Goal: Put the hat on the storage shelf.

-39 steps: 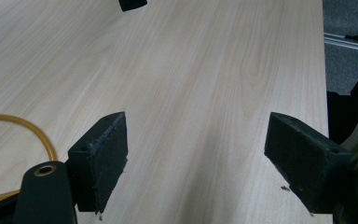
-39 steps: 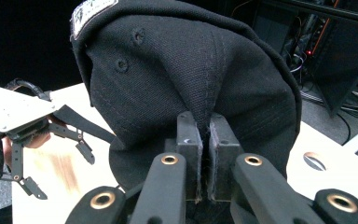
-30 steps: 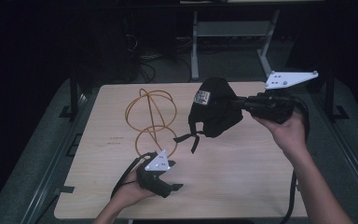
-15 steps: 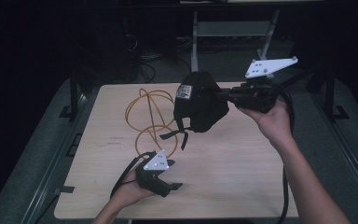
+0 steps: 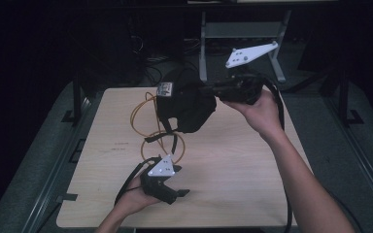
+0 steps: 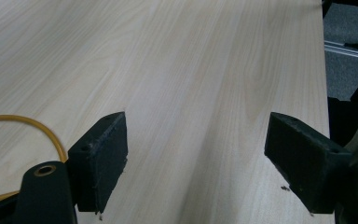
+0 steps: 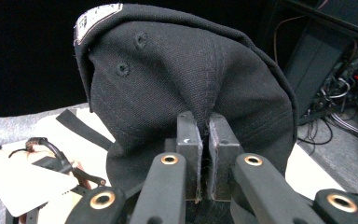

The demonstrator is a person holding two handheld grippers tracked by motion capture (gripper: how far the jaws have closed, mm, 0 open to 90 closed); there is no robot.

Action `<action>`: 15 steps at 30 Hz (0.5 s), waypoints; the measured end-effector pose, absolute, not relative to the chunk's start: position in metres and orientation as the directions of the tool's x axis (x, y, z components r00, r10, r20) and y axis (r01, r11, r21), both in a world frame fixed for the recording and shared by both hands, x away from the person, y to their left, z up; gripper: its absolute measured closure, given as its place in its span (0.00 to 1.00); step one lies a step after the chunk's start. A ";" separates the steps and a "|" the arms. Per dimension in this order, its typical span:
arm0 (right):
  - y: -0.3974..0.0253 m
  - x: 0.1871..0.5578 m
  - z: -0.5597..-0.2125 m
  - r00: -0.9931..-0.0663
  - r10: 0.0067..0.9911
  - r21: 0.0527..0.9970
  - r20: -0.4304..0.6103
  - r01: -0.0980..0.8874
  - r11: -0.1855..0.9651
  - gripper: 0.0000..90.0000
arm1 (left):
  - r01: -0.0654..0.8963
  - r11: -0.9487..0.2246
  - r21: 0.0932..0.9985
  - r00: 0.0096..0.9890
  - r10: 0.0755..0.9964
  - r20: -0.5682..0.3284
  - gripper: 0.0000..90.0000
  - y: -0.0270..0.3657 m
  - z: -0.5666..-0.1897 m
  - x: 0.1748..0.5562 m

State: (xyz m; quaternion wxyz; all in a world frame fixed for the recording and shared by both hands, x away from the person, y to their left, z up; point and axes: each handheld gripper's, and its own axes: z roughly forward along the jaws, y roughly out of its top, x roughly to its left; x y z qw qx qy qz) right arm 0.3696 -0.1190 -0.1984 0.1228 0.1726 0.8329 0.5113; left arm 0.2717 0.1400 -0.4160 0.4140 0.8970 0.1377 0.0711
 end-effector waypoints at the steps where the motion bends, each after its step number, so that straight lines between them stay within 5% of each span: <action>1: -0.111 0.372 -0.195 -0.915 0.401 0.892 -0.034 0.153 0.425 0.95 | 0.189 -0.617 0.764 0.951 0.308 0.013 0.23 0.140 -0.416 0.272; 15: -0.067 0.394 -0.188 -0.939 0.344 0.885 -0.016 0.147 0.442 0.95 | 0.186 -0.614 0.767 0.953 0.304 0.011 0.23 0.140 -0.415 0.270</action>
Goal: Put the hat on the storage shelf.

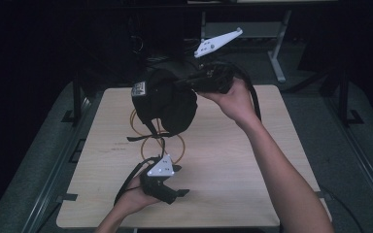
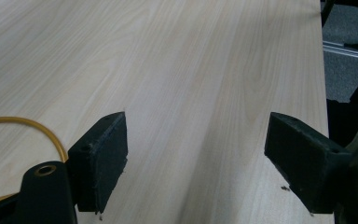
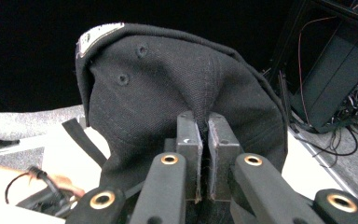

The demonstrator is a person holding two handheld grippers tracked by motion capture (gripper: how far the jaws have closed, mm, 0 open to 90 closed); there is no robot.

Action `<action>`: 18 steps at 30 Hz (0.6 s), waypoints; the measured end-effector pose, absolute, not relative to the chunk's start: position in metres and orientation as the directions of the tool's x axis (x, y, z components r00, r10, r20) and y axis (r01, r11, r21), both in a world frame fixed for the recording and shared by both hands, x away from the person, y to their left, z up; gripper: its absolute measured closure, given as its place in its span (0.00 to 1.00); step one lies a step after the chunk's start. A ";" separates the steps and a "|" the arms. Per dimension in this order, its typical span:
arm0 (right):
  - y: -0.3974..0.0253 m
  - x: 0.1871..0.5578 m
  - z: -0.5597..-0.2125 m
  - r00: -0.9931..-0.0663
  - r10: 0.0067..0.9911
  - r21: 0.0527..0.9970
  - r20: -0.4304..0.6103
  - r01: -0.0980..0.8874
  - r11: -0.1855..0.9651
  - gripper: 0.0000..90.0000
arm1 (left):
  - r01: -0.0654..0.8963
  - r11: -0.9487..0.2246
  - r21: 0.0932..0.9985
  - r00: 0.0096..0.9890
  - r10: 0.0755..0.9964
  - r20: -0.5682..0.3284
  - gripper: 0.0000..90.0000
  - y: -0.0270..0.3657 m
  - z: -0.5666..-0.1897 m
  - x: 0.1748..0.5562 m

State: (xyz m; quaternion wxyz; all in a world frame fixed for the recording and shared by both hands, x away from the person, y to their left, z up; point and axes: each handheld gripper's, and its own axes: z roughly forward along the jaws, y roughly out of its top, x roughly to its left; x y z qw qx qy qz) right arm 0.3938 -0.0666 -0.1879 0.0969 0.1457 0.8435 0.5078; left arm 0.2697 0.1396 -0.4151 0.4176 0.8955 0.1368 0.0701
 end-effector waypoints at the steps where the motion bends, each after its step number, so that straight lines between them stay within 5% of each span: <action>1: -0.064 0.396 -0.188 -0.939 0.343 0.887 -0.007 0.153 0.436 0.95 | 0.174 -0.623 0.762 0.955 0.296 0.024 0.23 0.140 -0.415 0.270; 18: 0.000 0.423 -0.207 -0.938 0.345 0.869 0.028 0.193 0.455 0.93 | 0.155 -0.638 0.754 0.966 0.259 0.020 0.23 0.127 -0.416 0.265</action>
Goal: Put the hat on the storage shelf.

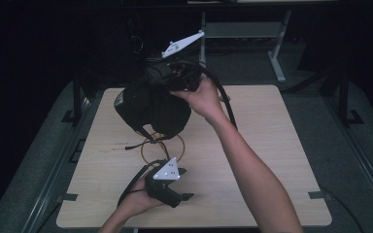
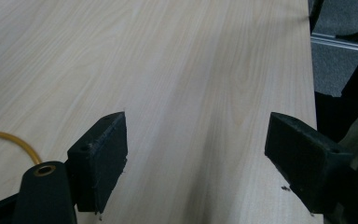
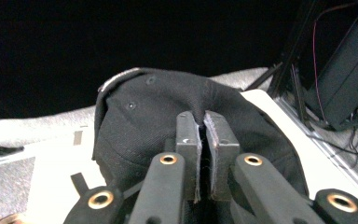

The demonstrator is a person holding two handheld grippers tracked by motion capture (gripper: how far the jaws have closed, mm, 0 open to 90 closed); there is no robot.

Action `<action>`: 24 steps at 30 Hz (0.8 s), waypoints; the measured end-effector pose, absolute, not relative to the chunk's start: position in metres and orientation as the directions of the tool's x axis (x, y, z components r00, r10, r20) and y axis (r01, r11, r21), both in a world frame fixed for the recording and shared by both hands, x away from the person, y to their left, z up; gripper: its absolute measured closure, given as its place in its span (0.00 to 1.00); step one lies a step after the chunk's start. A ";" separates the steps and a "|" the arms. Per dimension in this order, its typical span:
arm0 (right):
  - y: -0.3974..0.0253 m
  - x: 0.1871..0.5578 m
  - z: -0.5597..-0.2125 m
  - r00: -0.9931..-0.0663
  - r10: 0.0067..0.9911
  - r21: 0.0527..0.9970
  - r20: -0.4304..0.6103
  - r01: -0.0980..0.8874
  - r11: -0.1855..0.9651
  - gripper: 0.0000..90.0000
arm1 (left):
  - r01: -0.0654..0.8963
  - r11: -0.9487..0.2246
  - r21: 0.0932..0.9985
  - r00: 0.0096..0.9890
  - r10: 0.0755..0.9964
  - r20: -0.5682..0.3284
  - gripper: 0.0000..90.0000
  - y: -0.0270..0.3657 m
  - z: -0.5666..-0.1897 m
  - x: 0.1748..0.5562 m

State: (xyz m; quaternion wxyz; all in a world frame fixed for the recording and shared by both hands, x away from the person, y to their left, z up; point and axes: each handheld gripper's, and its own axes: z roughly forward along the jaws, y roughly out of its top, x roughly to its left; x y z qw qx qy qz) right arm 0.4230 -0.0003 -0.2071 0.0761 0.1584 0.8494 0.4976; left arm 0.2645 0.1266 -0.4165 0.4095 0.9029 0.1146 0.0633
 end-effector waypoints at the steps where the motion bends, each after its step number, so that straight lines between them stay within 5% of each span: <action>1: 0.005 0.424 -0.210 -0.936 0.352 0.861 0.030 0.203 0.467 0.89 | 0.152 -0.636 0.757 0.966 0.256 0.021 0.23 0.126 -0.417 0.264; 7: 0.017 0.429 -0.222 -0.938 0.341 0.845 0.064 0.232 0.482 0.64 | 0.147 -0.640 0.754 0.968 0.249 0.023 0.23 0.126 -0.417 0.264; 24: -0.018 0.428 -0.230 -0.922 0.372 0.852 0.110 0.280 0.443 0.49 | 0.157 -0.629 0.762 0.963 0.268 0.023 0.23 0.131 -0.416 0.264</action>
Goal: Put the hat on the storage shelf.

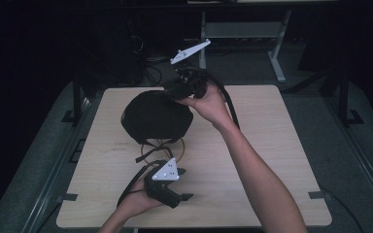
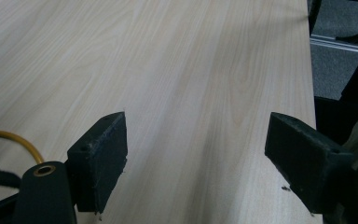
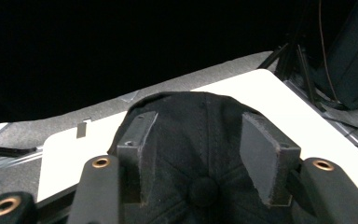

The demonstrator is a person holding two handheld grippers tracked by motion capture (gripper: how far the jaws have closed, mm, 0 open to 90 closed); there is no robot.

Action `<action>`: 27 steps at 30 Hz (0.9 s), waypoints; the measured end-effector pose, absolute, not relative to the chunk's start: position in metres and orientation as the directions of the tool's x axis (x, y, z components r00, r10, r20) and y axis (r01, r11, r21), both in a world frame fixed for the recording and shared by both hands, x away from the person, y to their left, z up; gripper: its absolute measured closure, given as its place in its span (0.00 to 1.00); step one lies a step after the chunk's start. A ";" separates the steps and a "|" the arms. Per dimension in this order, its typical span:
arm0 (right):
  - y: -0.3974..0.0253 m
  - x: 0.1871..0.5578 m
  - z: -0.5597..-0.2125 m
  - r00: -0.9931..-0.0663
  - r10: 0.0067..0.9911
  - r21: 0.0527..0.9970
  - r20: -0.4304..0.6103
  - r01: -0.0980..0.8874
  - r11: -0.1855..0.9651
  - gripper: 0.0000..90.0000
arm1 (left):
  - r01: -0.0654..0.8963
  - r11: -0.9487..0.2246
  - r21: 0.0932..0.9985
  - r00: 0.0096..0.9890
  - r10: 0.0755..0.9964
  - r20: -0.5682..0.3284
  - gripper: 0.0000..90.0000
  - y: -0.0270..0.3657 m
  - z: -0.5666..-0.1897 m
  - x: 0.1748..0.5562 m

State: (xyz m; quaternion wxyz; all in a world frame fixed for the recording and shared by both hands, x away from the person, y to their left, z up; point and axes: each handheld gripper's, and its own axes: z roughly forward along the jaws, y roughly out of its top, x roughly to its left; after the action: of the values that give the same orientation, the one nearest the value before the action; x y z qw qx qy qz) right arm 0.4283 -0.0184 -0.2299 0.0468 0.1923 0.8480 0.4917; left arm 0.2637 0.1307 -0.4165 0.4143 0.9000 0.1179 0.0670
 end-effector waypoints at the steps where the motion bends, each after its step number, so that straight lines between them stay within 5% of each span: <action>1: -0.020 0.428 -0.230 -0.920 0.375 0.852 0.113 0.284 0.440 0.48 | 0.155 -0.630 0.761 0.963 0.267 0.025 0.23 0.132 -0.416 0.264; 27: -0.070 0.424 -0.237 -0.882 0.447 0.854 0.149 0.343 0.391 0.29 | 0.178 -0.612 0.771 0.956 0.292 0.011 0.23 0.136 -0.416 0.266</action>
State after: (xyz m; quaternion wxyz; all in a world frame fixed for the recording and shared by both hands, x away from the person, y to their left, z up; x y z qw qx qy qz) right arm 0.4240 -0.0703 -0.2366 0.0524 0.2372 0.8324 0.4981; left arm 0.2662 0.1364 -0.4157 0.4206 0.8951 0.1313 0.0677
